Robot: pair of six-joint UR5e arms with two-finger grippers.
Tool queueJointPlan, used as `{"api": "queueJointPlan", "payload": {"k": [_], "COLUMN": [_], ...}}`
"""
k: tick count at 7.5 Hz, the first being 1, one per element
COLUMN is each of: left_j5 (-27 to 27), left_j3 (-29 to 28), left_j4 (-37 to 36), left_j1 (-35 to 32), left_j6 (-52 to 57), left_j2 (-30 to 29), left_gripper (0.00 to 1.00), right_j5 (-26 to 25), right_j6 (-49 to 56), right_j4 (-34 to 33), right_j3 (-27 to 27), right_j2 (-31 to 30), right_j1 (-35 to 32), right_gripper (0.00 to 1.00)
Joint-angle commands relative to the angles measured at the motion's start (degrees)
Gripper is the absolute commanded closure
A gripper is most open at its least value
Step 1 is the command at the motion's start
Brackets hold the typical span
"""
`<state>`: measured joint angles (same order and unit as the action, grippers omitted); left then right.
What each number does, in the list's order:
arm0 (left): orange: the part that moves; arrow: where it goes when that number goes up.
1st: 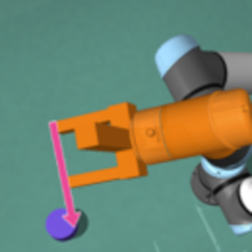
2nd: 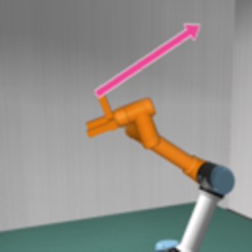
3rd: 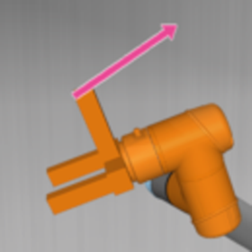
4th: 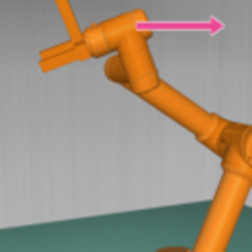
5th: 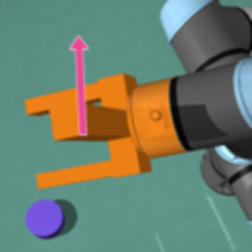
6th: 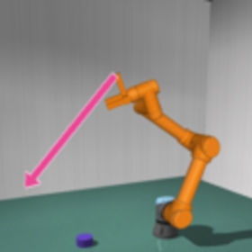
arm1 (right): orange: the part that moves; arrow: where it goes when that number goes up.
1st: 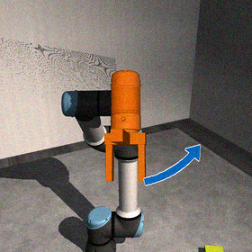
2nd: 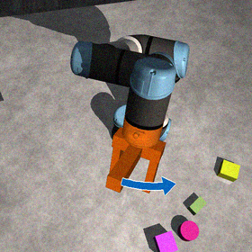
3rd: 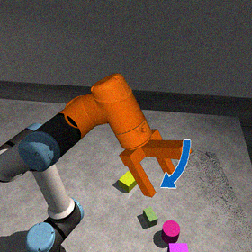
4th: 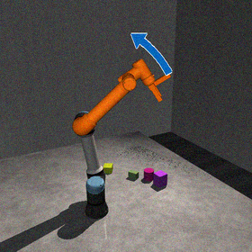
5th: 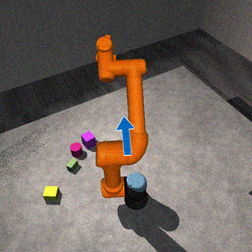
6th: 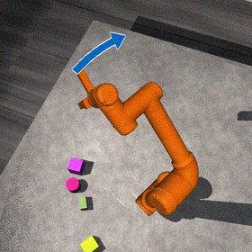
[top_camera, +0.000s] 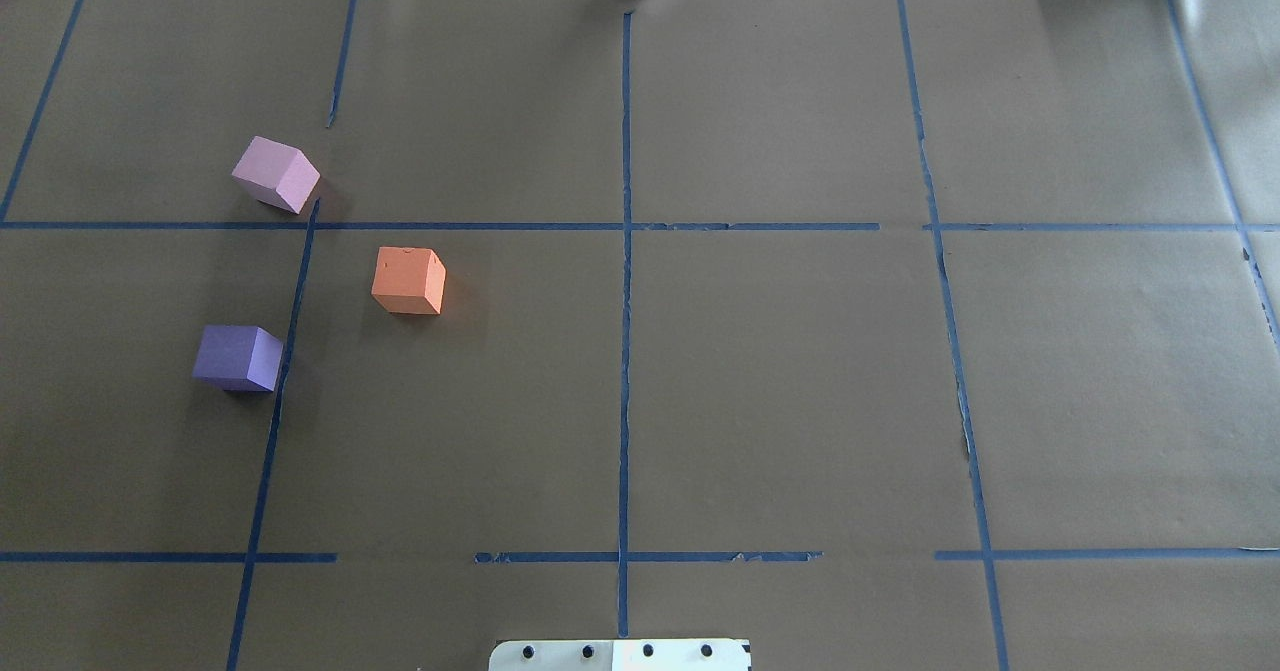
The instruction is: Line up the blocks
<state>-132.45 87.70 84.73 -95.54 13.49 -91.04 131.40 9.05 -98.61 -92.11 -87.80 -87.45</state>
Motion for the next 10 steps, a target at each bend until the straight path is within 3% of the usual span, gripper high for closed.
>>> {"api": "queueJointPlan", "payload": {"k": [1, 5, 7, 10], "left_j5": [0.0, 0.17, -0.09, -0.44], "left_j3": [0.02, 0.54, 2.03, 9.48], "left_j4": [0.0, -0.26, -0.35, -5.24], "left_j1": [0.0, 0.0, 0.35, 8.67], "left_j6": [0.31, -0.31, -11.82, -15.78], "left_j2": [-0.01, -1.15, -4.22, -7.2], "left_gripper": [0.0, 0.0, 0.0, 0.0], "right_j5": [0.0, 0.0, 0.0, 0.0], "right_j6": [0.0, 0.0, 0.0, 0.0], "right_j4": [0.0, 0.0, 0.0, 0.0], "right_j3": [0.0, 0.0, 0.0, 0.0], "right_j2": [0.0, 0.0, 0.08, 0.0], "right_j1": [0.0, 0.0, 0.0, 0.0], "right_gripper": [0.0, 0.0, 0.0, 0.0]}}
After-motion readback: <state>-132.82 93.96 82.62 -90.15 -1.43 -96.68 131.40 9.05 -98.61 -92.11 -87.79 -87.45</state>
